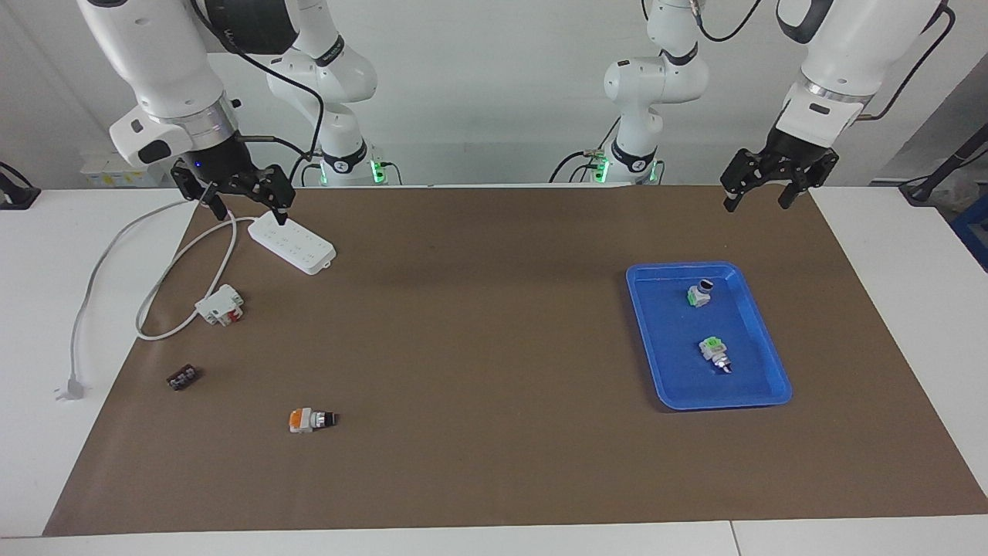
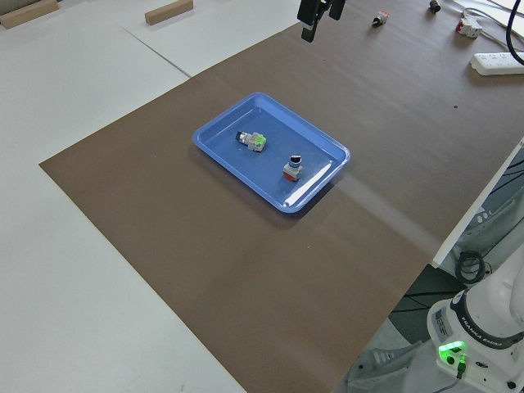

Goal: Turn and place switch with both arms

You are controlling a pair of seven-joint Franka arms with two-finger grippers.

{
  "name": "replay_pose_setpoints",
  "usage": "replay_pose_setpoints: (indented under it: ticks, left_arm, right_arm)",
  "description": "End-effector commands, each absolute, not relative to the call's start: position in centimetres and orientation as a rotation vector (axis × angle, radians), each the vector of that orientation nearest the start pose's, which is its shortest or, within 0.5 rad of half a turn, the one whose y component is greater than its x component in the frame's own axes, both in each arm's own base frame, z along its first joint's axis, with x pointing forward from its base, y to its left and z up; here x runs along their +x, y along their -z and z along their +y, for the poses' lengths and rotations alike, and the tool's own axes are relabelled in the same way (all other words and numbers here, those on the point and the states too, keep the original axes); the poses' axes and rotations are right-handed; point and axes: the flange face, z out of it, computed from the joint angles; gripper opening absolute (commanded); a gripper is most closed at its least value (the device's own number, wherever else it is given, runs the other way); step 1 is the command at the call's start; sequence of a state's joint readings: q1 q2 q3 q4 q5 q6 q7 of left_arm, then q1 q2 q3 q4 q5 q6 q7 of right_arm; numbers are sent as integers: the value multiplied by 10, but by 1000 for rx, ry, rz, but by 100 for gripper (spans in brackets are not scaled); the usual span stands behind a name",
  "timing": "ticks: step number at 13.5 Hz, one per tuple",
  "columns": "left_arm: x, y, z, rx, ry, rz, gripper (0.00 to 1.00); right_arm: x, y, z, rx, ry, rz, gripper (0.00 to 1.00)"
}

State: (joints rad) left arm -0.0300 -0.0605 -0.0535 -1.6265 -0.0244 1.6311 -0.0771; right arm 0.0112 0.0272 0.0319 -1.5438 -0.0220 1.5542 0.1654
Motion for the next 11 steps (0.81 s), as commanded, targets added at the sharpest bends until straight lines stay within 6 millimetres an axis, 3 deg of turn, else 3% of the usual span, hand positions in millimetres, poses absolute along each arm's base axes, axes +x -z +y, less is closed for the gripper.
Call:
replay_pose_setpoints:
  ticks: [1,11]
  left_arm:
    - [543,-638,-48,-3105,98,118,99]
    - [541,-638,-49,-3108,101,115,98]
  right_arm:
    - [562,-621,28,-3141,-13,208,100]
    - [561,-619,34,-3141,-21,193,100]
